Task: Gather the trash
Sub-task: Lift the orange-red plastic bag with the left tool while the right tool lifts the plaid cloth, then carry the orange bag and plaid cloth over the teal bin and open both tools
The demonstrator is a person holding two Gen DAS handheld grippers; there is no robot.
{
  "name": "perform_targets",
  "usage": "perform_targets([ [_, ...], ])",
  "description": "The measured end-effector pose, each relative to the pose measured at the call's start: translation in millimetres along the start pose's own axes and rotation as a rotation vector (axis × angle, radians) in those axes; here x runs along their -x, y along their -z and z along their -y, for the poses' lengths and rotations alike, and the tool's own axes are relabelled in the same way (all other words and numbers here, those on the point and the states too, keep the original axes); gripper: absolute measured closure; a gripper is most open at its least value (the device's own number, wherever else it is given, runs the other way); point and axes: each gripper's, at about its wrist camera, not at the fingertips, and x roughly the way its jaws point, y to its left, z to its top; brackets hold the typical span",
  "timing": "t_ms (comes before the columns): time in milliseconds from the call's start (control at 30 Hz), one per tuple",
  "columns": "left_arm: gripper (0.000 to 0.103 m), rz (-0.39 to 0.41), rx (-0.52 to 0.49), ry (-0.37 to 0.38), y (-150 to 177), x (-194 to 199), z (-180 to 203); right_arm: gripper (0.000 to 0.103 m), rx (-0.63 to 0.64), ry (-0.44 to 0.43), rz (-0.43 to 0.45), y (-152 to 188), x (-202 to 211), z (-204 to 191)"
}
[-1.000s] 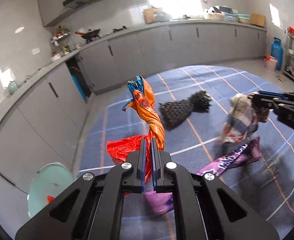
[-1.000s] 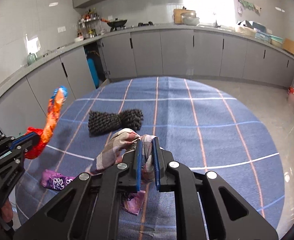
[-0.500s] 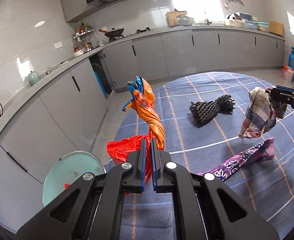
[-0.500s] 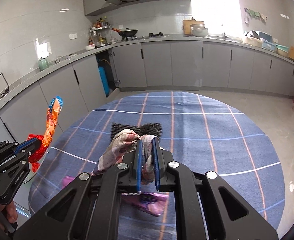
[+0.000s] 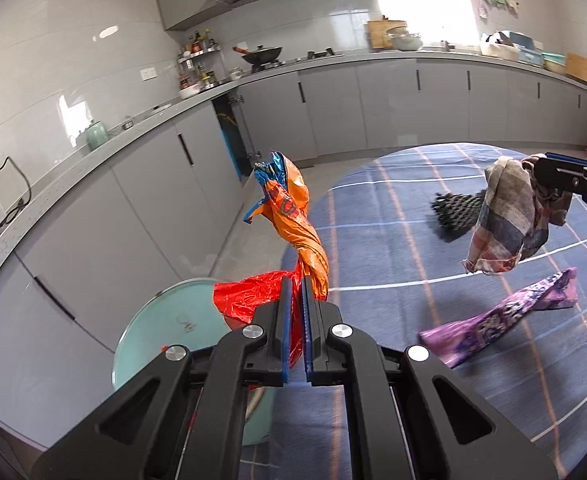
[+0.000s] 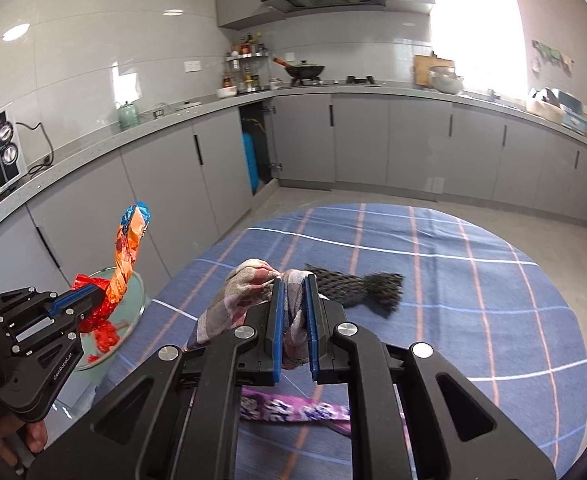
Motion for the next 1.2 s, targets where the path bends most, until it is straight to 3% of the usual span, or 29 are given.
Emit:
perform_targets([
  [533, 0.098, -0.025, 0.092, -0.163, 21.5, -0.9, -70.6, 0.092, 0.101, -0.097, -0.002, -12.0, -25.6, -72.6],
  [1200, 0.097, -0.038, 0.200, -0.309, 32.6, -5.9, -125.0, 0.092, 0.209, -0.193, -0.020, -6.5, -51.4, -149.3],
])
